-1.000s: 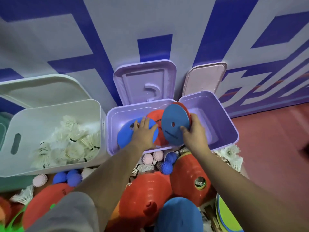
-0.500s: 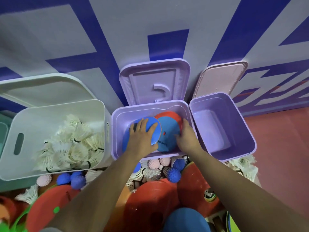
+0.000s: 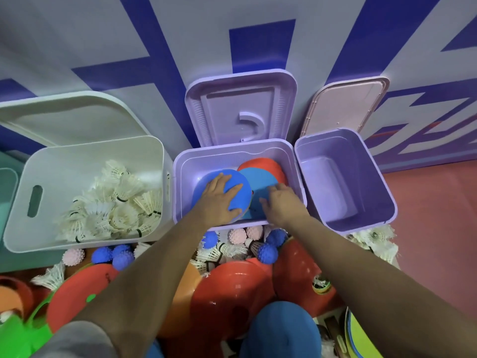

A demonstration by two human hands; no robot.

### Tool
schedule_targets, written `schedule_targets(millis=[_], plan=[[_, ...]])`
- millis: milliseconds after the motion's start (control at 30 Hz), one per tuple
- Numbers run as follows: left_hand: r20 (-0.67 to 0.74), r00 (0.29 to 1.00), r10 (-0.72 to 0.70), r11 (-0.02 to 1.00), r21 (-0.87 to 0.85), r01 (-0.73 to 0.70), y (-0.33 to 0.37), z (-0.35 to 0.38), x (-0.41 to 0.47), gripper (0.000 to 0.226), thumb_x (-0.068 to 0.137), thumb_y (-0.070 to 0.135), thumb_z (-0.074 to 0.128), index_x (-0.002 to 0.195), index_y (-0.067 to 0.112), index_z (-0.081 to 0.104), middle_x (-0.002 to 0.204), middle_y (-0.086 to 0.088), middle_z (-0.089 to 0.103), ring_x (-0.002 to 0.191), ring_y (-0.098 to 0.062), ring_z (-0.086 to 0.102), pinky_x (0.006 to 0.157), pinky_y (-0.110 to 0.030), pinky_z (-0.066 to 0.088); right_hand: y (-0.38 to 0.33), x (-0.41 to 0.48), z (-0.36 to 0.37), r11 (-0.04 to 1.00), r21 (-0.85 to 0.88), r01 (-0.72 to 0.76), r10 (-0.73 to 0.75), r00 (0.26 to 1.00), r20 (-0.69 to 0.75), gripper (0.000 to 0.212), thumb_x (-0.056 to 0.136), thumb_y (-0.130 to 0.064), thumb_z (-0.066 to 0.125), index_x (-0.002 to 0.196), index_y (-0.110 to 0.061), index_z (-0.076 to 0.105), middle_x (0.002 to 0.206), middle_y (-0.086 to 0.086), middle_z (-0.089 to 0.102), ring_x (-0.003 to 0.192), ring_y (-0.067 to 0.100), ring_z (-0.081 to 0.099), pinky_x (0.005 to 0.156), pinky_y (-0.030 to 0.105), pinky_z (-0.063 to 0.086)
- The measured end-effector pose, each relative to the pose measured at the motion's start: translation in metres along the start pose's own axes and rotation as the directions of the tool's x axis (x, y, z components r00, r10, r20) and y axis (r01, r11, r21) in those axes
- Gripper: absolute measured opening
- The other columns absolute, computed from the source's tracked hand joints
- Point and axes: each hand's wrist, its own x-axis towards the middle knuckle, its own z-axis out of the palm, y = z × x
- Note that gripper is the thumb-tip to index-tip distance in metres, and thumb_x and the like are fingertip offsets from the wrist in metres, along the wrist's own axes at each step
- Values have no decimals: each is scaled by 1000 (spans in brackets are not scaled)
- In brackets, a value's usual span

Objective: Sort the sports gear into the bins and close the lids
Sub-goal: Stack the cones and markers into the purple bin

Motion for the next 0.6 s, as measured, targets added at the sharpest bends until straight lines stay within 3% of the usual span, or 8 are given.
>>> schedule_targets(millis=[33,100,200,300,400,467,533,600], plan=[[21,1000,-9,1000,21,9,1,-3,1,85,78,67,28,151,24,30,160,-14,14,149,-34,6,120,-44,7,-1,-2,-5,997,50,50,-46,997,-67,41,99,-33,46,124,-2,53,125,19,54,118,38,50,100,41,41],[-13,999,-49,994,-97,48,8,-12,-5,76,83,57,40,148,17,38,157,-17,23,147,-34,16,120,-42,13,-4,-14,-14,975,170,141,-108,976,-191,38,98,-28,50,123,0,57,121,19,57,115,36,53,100,38,39],[-170,969,-179,888,-451,85,23,-31,-38,56,84,38,54,131,6,57,140,-16,46,133,-31,43,113,-35,30,-7,-48,-21,923,290,253,-152,932,-330,30,96,-23,54,118,-3,60,114,15,58,106,31,57,95,36,42],[-342,904,-255,815,-579,11,44,-41,-94,35,87,26,56,116,9,64,121,-8,54,117,-22,55,102,-32,43,-6,-94,-12,885,301,356,-233,897,-375,20,92,-22,54,104,-7,61,99,10,56,93,28,57,86,38,44],[-405,867,-291,796,-605,-15,62,-26,-149,18,88,15,61,105,12,66,102,1,53,95,-9,58,86,-25,49,-1,-130,12,862,347,369,-272,916,-296,19,89,-29,54,95,-11,59,91,6,55,90,24,54,83,39,43],[-379,853,-358,785,-617,55,69,-5,-178,15,87,12,65,102,14,65,97,3,54,87,-7,57,84,-29,50,0,-148,30,882,352,314,-270,948,-169,32,89,-40,57,104,-12,59,99,7,57,96,23,55,87,36,44],[-294,854,-429,749,-644,154,71,20,-197,21,85,21,69,105,16,63,100,0,56,93,-12,58,87,-35,50,1,-159,47,917,312,250,-256,966,-22,50,88,-46,64,123,-11,54,116,10,55,108,25,54,96,33,42],[-150,870,-470,724,-630,282,73,38,-210,40,82,33,73,116,16,60,112,-4,57,106,-18,57,97,-33,45,-1,-165,60,934,293,206,-238,968,79,68,85,-48,67,136,-11,45,128,12,49,114,26,54,102,33,41]])
